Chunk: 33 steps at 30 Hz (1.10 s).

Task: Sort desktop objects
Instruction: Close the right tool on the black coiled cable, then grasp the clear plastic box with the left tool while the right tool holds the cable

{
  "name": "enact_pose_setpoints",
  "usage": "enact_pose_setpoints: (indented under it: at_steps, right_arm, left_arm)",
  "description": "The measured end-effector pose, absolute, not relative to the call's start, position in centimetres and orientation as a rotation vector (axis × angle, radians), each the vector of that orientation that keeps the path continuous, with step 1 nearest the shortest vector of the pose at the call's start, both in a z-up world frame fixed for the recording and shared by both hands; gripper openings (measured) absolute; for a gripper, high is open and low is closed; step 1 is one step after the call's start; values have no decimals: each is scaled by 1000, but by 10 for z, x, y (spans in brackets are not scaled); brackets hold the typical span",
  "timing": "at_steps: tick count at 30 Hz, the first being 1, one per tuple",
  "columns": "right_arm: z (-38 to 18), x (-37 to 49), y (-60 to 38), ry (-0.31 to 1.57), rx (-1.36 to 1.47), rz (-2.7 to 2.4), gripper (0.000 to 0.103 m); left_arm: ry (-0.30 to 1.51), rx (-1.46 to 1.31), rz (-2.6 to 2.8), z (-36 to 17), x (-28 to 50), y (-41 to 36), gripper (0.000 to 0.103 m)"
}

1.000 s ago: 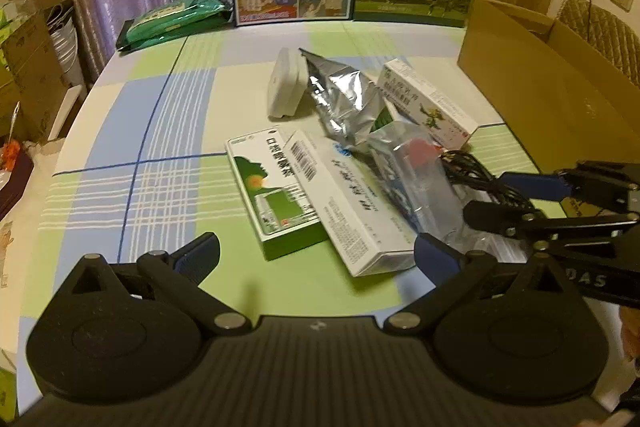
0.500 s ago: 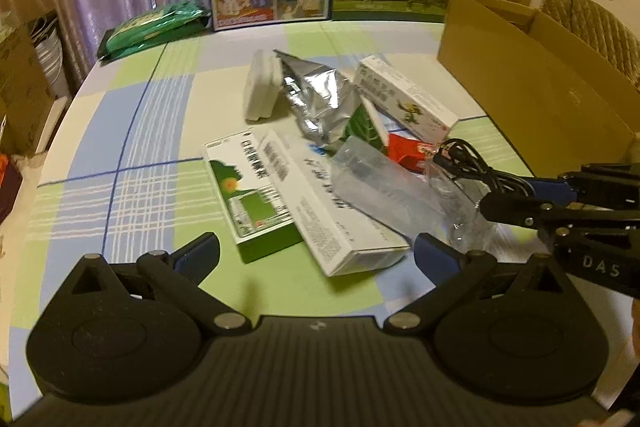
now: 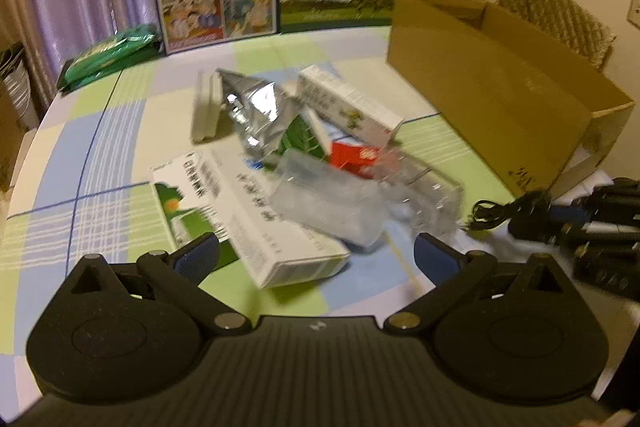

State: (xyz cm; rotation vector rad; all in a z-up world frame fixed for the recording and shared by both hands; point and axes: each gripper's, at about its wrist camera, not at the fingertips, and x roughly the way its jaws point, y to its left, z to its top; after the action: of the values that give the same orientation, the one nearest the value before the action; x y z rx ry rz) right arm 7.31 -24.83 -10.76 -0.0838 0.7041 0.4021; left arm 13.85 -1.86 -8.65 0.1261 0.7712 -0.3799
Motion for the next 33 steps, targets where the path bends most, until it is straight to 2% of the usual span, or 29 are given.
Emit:
enact_pose_setpoints:
  at_steps: [8, 9, 11, 12, 13, 21, 23, 25, 29, 31, 33]
  right_arm:
    - [-144, 71, -256, 787, -153, 387, 12]
    - [-144, 70, -257, 776, -156, 389, 14]
    - [-146, 69, -258, 767, -158, 382, 28]
    - [-147, 70, -259, 766, -149, 382, 43]
    - [-147, 70, -260, 763, -140, 384, 52]
    - [-148, 69, -263, 747, -129, 383, 52]
    - [-148, 68, -263, 744, -121, 390, 52]
    - [-147, 68, -263, 736, -118, 400, 51]
    - [-145, 67, -260, 723, -120, 418, 49]
    - [-146, 68, -259, 724, -123, 423, 45]
    - [-147, 70, -258, 727, -120, 429, 41]
  left_arm:
    - [745, 145, -456, -87, 129, -47, 101]
    - [745, 146, -462, -87, 128, -49, 101]
    - [745, 143, -474, -89, 127, -55, 100]
    - [746, 142, -489, -90, 127, -58, 96]
    - [753, 141, -502, -91, 128, -60, 89]
    - [740, 119, -491, -93, 130, -85, 87]
    - [758, 121, -487, -97, 135, -93, 79]
    - [778, 125, -473, -101, 141, -102, 59]
    - [789, 128, -441, -106, 149, -111, 45]
    - [799, 135, -414, -108, 152, -111, 32]
    - [805, 141, -415, -106, 150, -109, 25]
